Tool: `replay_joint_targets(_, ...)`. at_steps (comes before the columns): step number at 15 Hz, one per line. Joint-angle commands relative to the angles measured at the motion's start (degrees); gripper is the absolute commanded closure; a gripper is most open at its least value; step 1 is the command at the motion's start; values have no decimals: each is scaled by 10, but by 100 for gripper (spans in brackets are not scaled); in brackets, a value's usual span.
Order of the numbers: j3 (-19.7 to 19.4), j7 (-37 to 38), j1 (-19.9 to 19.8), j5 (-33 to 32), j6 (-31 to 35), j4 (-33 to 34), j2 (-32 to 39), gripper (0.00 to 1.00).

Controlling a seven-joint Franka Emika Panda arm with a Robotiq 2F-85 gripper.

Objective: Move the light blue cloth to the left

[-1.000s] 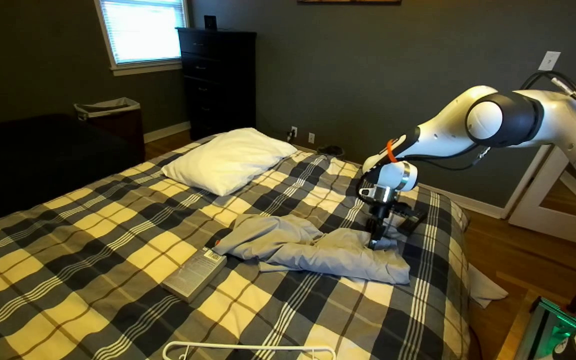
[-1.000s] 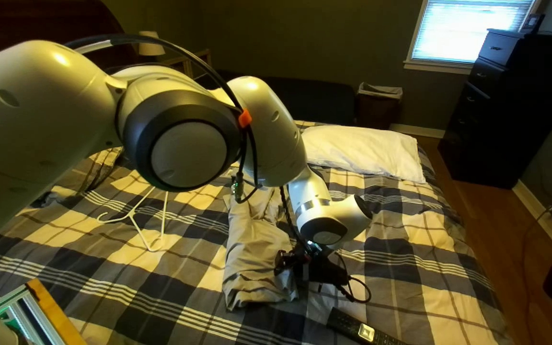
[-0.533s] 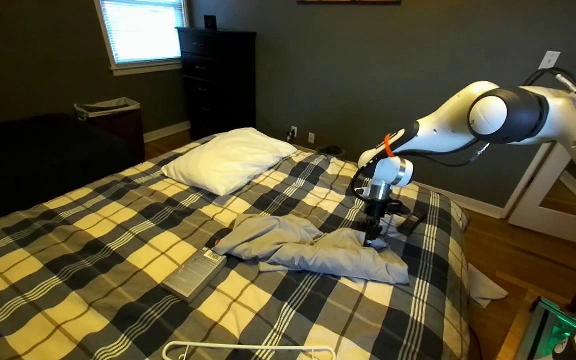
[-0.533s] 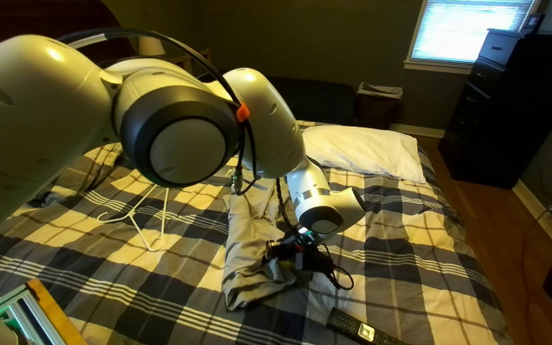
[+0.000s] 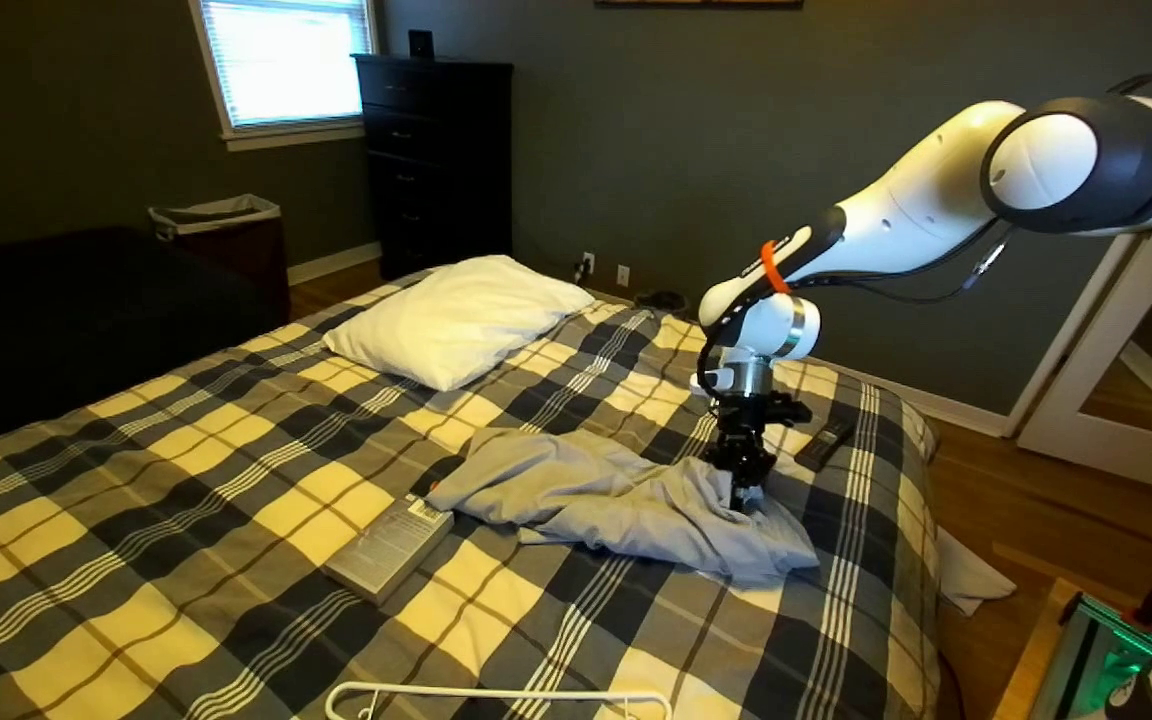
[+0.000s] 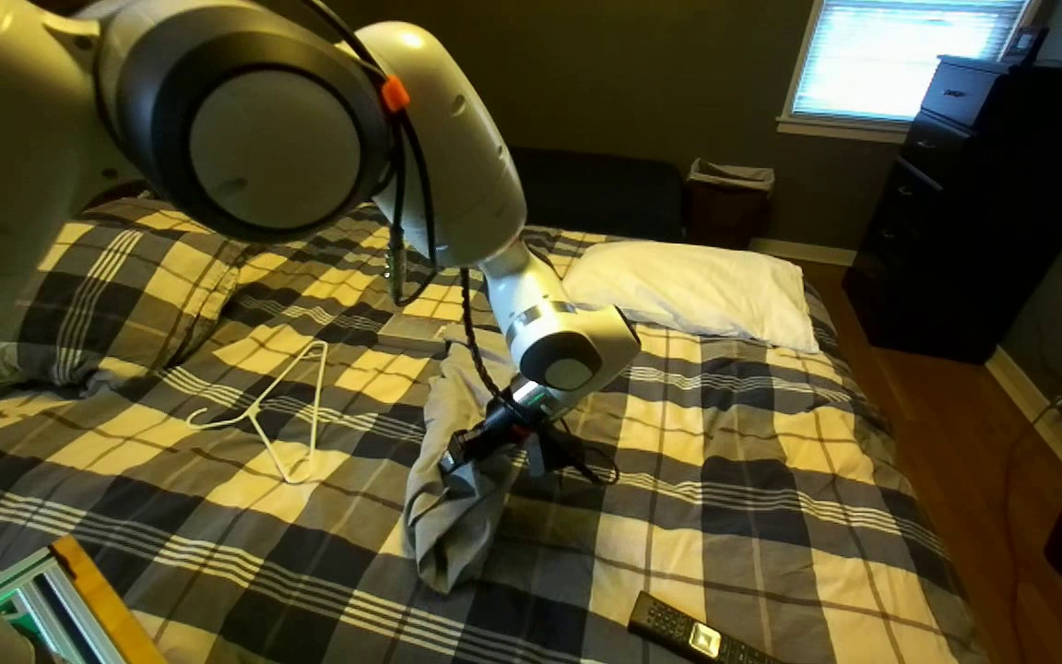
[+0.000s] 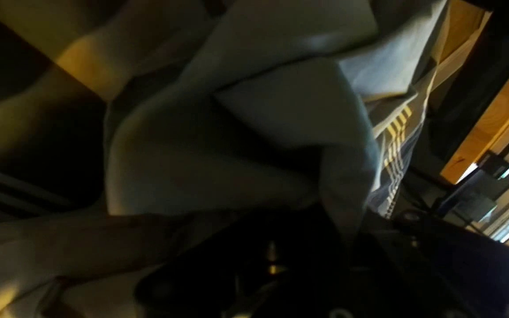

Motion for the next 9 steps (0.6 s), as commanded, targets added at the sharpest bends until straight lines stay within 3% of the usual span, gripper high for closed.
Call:
replay_joint_targets(1, -11, -11, 20, 2, -4, -10, -10, 97)
replay_joint_targets(3, -11, -14, 28, -2, -4, -22, -22, 99)
replay_joint_targets(9, 15, -18, 71, 15, 155, -75, -21, 99)
